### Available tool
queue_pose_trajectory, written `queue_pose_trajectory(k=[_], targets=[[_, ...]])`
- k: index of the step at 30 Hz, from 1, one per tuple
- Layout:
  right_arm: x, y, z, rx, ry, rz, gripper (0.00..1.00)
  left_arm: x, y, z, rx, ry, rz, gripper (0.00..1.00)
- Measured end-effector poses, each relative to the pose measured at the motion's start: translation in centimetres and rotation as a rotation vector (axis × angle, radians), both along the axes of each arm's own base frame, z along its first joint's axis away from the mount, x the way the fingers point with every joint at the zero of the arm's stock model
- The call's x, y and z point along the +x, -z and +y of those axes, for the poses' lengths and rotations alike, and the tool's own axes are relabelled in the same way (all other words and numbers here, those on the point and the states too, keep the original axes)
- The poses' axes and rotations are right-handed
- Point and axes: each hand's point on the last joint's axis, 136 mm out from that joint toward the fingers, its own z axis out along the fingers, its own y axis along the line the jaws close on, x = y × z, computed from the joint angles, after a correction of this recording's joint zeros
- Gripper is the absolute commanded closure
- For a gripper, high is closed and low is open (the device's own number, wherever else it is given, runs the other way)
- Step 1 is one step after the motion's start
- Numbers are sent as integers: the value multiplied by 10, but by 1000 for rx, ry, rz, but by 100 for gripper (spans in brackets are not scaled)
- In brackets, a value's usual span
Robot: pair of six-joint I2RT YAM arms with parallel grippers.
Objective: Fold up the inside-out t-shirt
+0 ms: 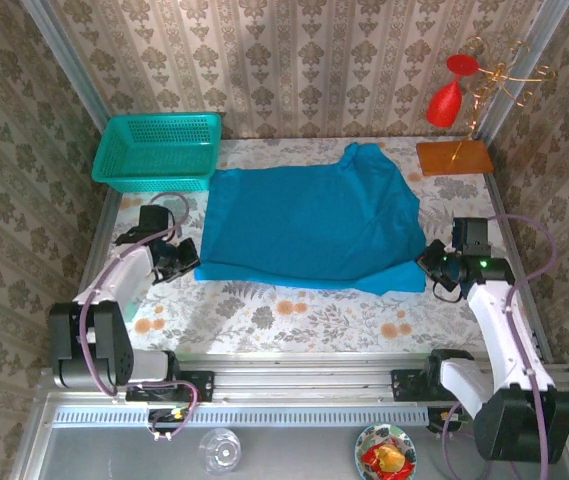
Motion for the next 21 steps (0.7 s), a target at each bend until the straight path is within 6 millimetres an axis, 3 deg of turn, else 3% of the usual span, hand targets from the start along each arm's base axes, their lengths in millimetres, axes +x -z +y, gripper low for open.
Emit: queue_pose_trajectory(k=[17,21], targets=[[84,4,-9,-59,-113,-17,90,48,-6,4,35,3,-57,100],[104,14,-10,-61,-136,15,85,54,3,3,40,13,-33,91]])
